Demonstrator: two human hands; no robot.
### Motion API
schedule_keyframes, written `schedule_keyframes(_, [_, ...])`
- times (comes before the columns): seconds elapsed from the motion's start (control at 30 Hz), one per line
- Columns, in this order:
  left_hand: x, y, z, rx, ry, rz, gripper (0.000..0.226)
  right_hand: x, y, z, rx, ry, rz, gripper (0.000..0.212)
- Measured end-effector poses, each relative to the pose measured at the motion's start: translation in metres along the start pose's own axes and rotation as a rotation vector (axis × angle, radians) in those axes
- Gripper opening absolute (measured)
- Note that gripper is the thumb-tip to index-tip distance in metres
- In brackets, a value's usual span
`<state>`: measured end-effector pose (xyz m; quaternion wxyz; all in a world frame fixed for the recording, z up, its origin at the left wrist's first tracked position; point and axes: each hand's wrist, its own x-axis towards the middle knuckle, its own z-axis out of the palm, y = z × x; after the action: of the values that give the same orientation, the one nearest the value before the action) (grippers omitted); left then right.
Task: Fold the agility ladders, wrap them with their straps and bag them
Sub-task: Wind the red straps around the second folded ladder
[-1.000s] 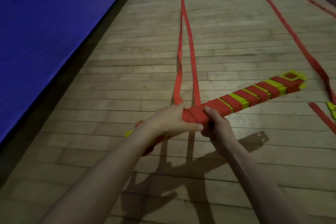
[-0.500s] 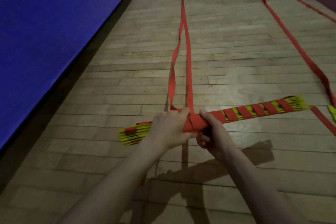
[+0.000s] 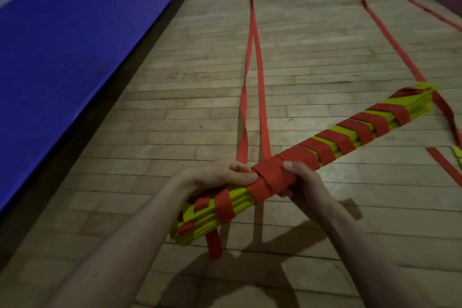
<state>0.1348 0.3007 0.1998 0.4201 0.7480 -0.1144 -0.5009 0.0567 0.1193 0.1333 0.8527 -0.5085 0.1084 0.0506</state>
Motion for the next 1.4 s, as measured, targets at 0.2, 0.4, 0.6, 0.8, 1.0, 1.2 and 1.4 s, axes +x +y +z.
schedule_keyframes(0.2, [-0.004, 0.003, 0.004, 0.320, 0.175, 0.114, 0.038, 0.006, -0.011, 0.003, -0.141, 0.171, 0.149, 0.056])
schedule_keyframes(0.4, [0.003, 0.004, 0.030, 0.944, 0.518, 0.315, 0.055, 0.010, -0.010, 0.003, 0.027, 0.390, 0.192, 0.035])
schedule_keyframes(0.6, [-0.005, 0.002, 0.011, 0.088, -0.219, -0.050, 0.039, 0.003, -0.020, -0.002, 0.163, 0.109, -0.058, 0.035])
schedule_keyframes(0.8, [-0.002, -0.005, 0.036, 0.153, 0.175, 0.143, 0.040, 0.006, -0.056, -0.005, -0.472, 0.142, 0.000, 0.053])
schedule_keyframes(1.0, [0.004, -0.019, 0.038, 1.258, 1.054, 0.454, 0.058, 0.011, -0.034, -0.011, -0.249, 0.272, 0.194, 0.053])
schedule_keyframes(1.2, [0.004, -0.003, 0.009, 0.633, 0.366, 0.036, 0.050, 0.008, -0.016, -0.012, -0.069, 0.174, 0.003, 0.036])
schedule_keyframes(1.4, [0.008, -0.025, 0.009, 0.692, 0.583, 0.222, 0.052, 0.007, -0.029, -0.011, -0.312, 0.041, 0.051, 0.039])
